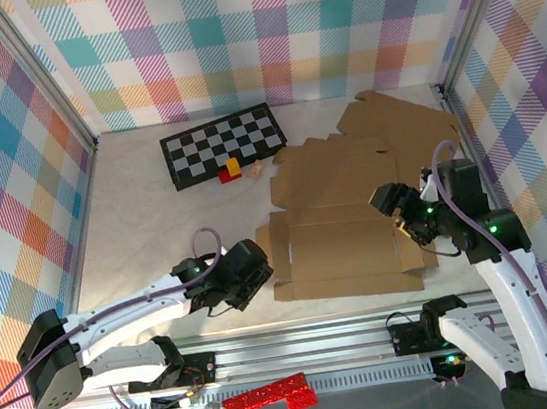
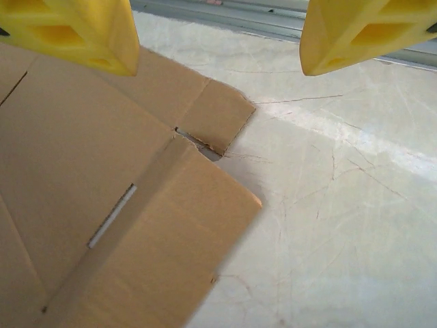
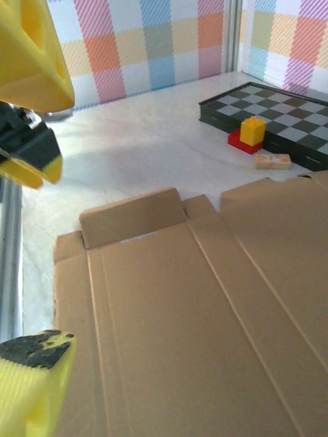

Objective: Fold the paper box

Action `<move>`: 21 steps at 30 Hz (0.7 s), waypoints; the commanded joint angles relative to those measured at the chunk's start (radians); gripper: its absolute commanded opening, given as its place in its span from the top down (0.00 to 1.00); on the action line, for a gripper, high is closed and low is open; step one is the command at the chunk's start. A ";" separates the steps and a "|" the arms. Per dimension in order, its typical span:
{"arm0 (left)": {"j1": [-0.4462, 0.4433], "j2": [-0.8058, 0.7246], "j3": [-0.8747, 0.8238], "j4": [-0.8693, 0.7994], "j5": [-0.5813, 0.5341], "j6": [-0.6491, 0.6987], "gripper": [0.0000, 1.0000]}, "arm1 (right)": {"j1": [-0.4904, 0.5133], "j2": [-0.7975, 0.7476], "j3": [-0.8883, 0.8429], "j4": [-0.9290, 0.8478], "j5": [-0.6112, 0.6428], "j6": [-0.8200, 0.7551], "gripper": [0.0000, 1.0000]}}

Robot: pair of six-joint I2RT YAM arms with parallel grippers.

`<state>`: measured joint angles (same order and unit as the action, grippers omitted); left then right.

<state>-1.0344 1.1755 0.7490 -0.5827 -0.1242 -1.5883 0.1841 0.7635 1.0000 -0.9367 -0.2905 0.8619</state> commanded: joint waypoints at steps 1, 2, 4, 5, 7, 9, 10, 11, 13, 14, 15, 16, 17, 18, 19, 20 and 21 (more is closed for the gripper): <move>-0.028 0.056 -0.050 0.238 -0.031 -0.186 0.37 | 0.019 -0.016 -0.059 0.072 -0.085 0.085 0.18; -0.033 0.083 -0.067 0.294 -0.035 -0.217 0.37 | 0.025 -0.019 -0.084 0.093 -0.097 0.104 0.18; -0.042 0.129 -0.075 0.373 -0.050 -0.264 0.38 | 0.036 -0.023 -0.118 0.127 -0.116 0.137 0.18; -0.045 0.143 -0.075 0.382 -0.066 -0.279 0.39 | 0.040 -0.023 -0.128 0.135 -0.119 0.148 0.18; -0.050 0.163 -0.081 0.401 -0.089 -0.310 0.40 | 0.046 -0.026 -0.137 0.141 -0.118 0.155 0.18; -0.051 0.182 -0.102 0.457 -0.101 -0.331 0.41 | 0.046 -0.029 -0.140 0.142 -0.118 0.156 0.18; -0.052 0.194 -0.108 0.471 -0.105 -0.343 0.42 | 0.047 -0.029 -0.142 0.142 -0.118 0.156 0.18; -0.052 0.205 -0.111 0.478 -0.110 -0.349 0.43 | 0.046 -0.028 -0.143 0.145 -0.121 0.157 0.18; -0.052 0.223 -0.117 0.490 -0.123 -0.358 0.45 | 0.047 -0.026 -0.144 0.145 -0.129 0.159 0.18; -0.052 0.231 -0.123 0.510 -0.129 -0.360 0.47 | 0.047 -0.026 -0.145 0.145 -0.133 0.160 0.18; -0.052 0.239 -0.128 0.526 -0.131 -0.361 0.48 | 0.046 -0.028 -0.147 0.144 -0.134 0.162 0.18; -0.052 0.248 -0.131 0.539 -0.133 -0.364 0.49 | 0.046 -0.030 -0.149 0.142 -0.136 0.166 0.18; -0.052 0.253 -0.135 0.550 -0.136 -0.363 0.50 | 0.047 -0.033 -0.152 0.142 -0.137 0.170 0.18; -0.052 0.258 -0.137 0.557 -0.138 -0.361 0.51 | 0.046 -0.037 -0.157 0.142 -0.139 0.173 0.18; -0.052 0.260 -0.140 0.558 -0.143 -0.361 0.53 | 0.047 -0.043 -0.162 0.142 -0.139 0.179 0.18; -0.052 0.262 -0.141 0.561 -0.145 -0.359 0.54 | 0.047 -0.048 -0.167 0.142 -0.141 0.184 0.18; -0.052 0.262 -0.145 0.560 -0.150 -0.358 0.56 | 0.047 -0.052 -0.172 0.142 -0.142 0.187 0.18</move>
<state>-1.0786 1.4307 0.6243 -0.0547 -0.2371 -1.9278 0.2241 0.7296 0.8463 -0.8013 -0.4068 1.0237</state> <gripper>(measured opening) 0.452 0.818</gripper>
